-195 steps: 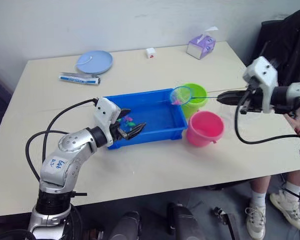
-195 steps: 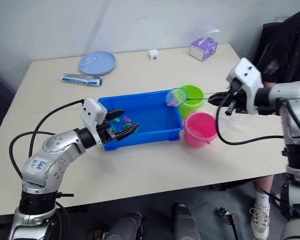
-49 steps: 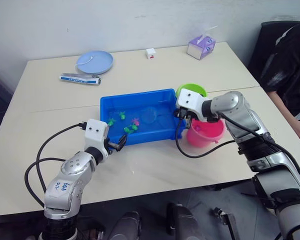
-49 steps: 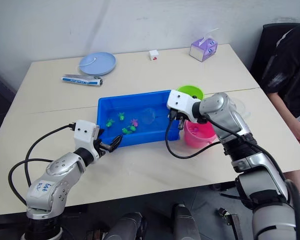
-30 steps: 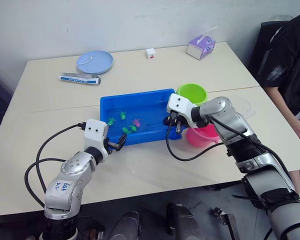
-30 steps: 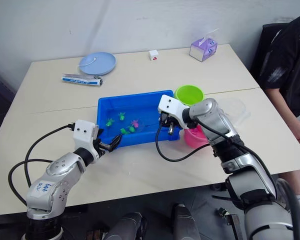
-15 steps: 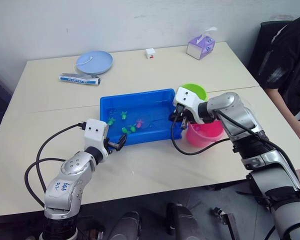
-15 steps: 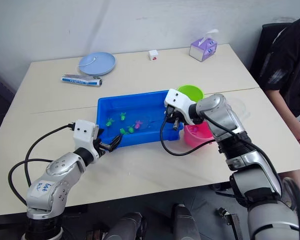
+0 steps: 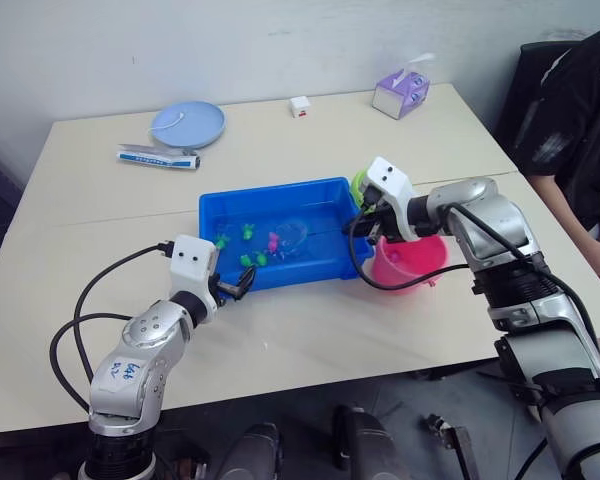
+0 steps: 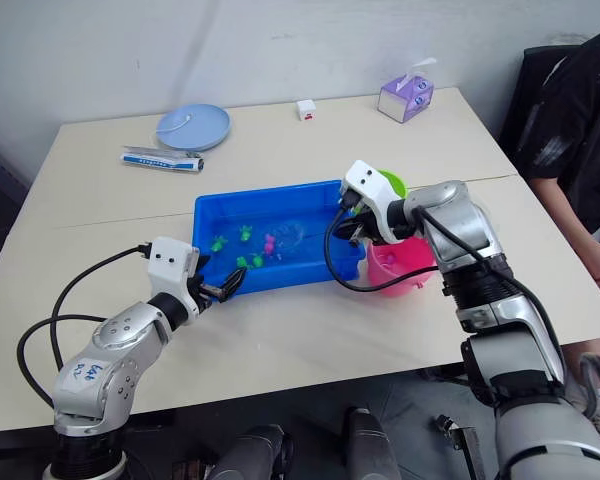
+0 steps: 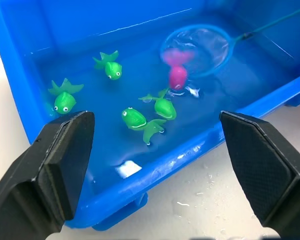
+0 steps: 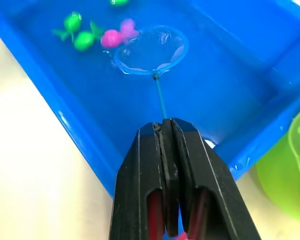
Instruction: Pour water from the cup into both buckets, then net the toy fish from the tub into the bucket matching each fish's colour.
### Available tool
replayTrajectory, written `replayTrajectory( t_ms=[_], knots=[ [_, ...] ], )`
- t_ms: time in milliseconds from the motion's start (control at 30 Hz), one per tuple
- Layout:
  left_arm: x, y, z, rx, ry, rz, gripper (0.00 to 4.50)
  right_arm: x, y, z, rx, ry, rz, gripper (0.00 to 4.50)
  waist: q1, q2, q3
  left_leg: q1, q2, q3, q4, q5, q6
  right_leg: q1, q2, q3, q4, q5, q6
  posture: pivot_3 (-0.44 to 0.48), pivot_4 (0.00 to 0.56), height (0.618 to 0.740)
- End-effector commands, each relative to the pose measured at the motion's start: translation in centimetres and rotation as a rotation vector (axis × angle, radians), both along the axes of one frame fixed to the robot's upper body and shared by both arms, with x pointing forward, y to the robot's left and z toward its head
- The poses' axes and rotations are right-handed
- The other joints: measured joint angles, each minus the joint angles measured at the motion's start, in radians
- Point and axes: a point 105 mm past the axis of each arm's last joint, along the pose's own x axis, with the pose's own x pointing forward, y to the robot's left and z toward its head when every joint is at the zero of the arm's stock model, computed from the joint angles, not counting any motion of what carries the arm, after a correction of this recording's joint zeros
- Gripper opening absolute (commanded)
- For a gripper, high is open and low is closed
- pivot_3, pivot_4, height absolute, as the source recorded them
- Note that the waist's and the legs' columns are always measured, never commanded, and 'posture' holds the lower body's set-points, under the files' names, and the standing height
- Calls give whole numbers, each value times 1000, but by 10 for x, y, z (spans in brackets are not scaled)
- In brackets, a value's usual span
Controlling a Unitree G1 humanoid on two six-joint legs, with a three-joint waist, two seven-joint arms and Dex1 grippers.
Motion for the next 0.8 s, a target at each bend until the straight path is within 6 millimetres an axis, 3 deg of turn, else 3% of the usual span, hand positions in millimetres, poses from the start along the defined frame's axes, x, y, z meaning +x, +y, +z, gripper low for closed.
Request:
replayTrajectory(
  t_ms=[33, 233, 567, 800],
  knots=[
    [1, -3, 10, 11, -38, -17, 4295, -4, 3, 25, 50, -35, 10, 757, 0, 0, 0, 0, 0, 0, 0, 0, 0, 0, 0, 0, 0, 0, 0, 0, 150, 740],
    [3, -5, 12, 16, -48, -40, 4295, -6, -8, 30, 19, -83, -14, 757, 1, 0, 0, 0, 0, 0, 0, 0, 0, 0, 0, 0, 0, 0, 0, 0, 150, 740],
    [5, -8, 13, 16, -47, -56, 4295, -2, -19, 6, -87, -156, -8, 757, -1, 0, 0, 0, 0, 0, 0, 0, 0, 0, 0, 0, 0, 0, 0, 0, 150, 740],
    [6, -10, 13, 14, -47, -57, 4295, 3, -14, -6, -120, -172, 11, 757, 0, 0, 0, 0, 0, 0, 0, 0, 0, 0, 0, 0, -1, 0, 0, 0, 150, 740]
  ],
)
